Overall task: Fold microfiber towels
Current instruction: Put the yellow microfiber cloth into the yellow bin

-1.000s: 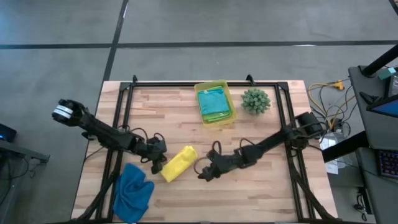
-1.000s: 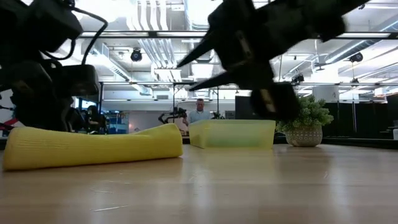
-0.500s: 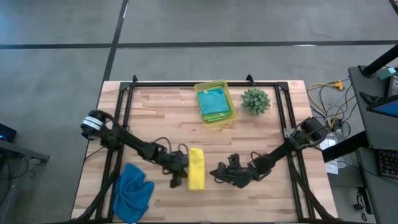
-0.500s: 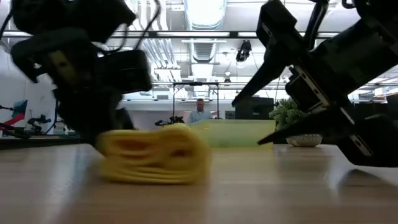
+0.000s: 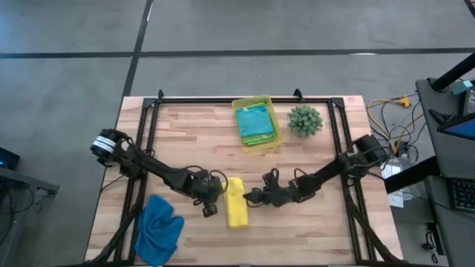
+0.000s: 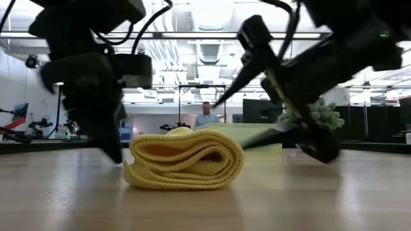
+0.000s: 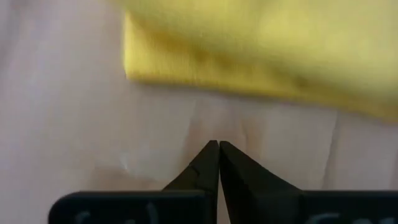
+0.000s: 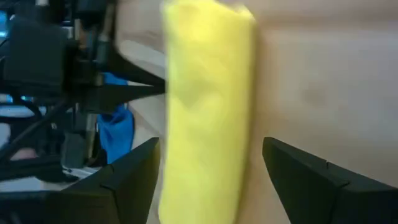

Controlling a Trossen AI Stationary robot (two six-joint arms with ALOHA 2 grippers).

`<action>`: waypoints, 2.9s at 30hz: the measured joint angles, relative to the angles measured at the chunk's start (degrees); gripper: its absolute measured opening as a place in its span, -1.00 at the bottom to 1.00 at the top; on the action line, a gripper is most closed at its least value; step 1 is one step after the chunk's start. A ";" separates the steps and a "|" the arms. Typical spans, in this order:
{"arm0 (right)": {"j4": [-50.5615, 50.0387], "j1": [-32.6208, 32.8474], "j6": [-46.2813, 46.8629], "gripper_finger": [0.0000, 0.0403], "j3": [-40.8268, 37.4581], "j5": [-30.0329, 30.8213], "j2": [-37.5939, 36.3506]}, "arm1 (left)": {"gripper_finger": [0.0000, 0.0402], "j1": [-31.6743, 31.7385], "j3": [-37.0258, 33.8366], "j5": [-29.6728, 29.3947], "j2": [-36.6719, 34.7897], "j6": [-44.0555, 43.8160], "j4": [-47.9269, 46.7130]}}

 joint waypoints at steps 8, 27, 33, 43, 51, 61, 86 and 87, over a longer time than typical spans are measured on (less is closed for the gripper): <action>0.10 -3.44 -41.93 0.17 7.65 -0.32 -0.02 | -1.00 3.99 -0.58 -0.51 1.51 2.54 6.10; -21.29 -8.85 -53.80 -0.71 24.12 -11.80 11.10 | -1.00 8.74 -3.45 1.65 4.59 5.60 18.90; -23.10 -8.81 -54.07 -0.75 25.37 -10.70 7.58 | -1.00 8.81 -3.48 1.87 4.52 5.81 18.79; -22.72 -4.02 -26.13 -0.60 12.53 -7.63 -1.88 | -1.00 9.43 -3.80 4.09 2.79 8.08 18.39; -2.99 -2.99 -0.80 -0.22 -1.17 -6.95 -1.24 | -1.00 12.32 -3.69 11.04 4.91 10.66 20.22; -4.61 -3.03 6.90 0.11 -1.27 -9.49 -0.74 | -1.00 13.46 -3.76 12.60 5.51 11.61 24.23; -14.15 -0.86 16.10 0.12 4.25 -14.14 1.30 | -1.00 13.83 -1.40 17.02 9.77 12.03 29.26; -13.44 -1.09 15.77 0.12 4.25 -14.33 1.76 | -1.00 13.94 -1.40 17.23 9.92 12.05 29.58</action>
